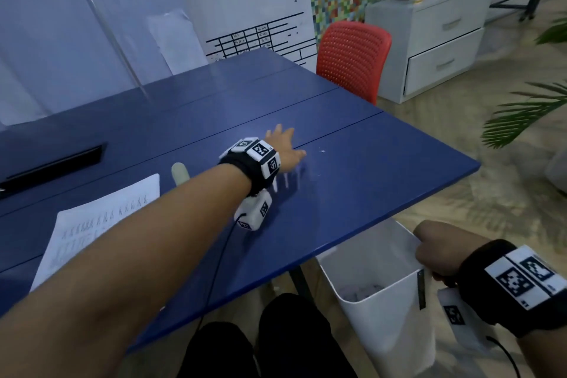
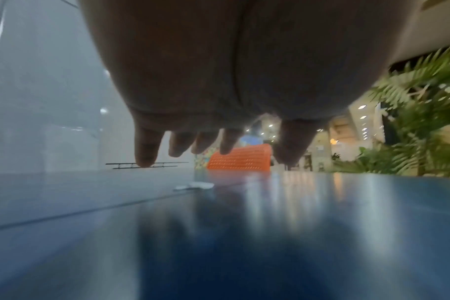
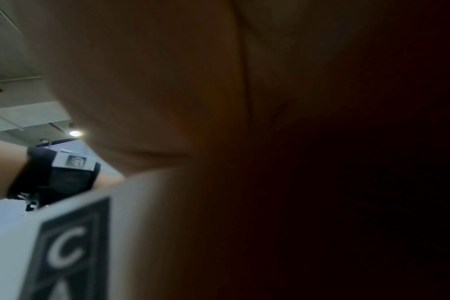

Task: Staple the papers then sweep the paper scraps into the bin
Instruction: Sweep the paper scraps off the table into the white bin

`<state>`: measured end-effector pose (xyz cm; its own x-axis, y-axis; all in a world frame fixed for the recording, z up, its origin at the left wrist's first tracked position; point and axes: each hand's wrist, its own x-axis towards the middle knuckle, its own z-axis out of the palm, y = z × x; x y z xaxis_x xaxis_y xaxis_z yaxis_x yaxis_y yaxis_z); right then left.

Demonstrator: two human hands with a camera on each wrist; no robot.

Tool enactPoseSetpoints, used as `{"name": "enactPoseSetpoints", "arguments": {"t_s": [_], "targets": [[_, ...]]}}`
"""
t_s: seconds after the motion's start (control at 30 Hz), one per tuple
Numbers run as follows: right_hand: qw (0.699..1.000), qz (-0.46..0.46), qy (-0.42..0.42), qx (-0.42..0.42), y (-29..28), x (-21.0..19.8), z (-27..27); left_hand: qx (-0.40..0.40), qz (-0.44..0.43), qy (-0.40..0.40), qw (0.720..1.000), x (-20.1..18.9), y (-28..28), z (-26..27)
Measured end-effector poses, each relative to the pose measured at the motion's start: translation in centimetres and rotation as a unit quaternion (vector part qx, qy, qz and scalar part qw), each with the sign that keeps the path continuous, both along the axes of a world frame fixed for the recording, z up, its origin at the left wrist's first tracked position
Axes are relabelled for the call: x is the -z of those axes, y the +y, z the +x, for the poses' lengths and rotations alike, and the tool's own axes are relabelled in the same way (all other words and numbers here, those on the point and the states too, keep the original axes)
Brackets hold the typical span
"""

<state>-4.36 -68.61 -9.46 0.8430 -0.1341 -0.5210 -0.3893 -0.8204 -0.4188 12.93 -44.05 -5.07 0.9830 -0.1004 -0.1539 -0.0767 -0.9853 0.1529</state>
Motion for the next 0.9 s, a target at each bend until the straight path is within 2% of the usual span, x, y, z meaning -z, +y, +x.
{"name": "enactPoseSetpoints", "arguments": {"t_s": [0.07,0.2,0.33,0.63,0.8,0.9], "targets": [[1.0,-0.001,0.002,-0.001,-0.2,0.0,0.0,-0.02,0.039,0.038,0.998,1.6,0.3,1.5],[1.0,0.005,0.011,-0.001,-0.6,-0.3,0.0,-0.008,0.049,0.098,0.994,2.2,-0.4,2.0],[1.0,-0.003,0.014,-0.009,-0.6,-0.7,0.0,0.046,0.045,0.101,0.993,1.6,-2.3,0.3],[1.0,0.013,0.01,0.002,-0.9,-0.7,-0.1,0.243,0.092,0.116,0.959,2.4,-7.6,-10.8],[1.0,0.01,0.006,-0.016,-0.9,-1.1,-0.3,0.332,0.081,0.089,0.935,2.9,-9.0,-17.8],[1.0,0.016,0.006,-0.022,-1.3,-0.8,-0.3,0.39,0.048,0.175,0.903,2.1,-9.0,-20.8]]}}
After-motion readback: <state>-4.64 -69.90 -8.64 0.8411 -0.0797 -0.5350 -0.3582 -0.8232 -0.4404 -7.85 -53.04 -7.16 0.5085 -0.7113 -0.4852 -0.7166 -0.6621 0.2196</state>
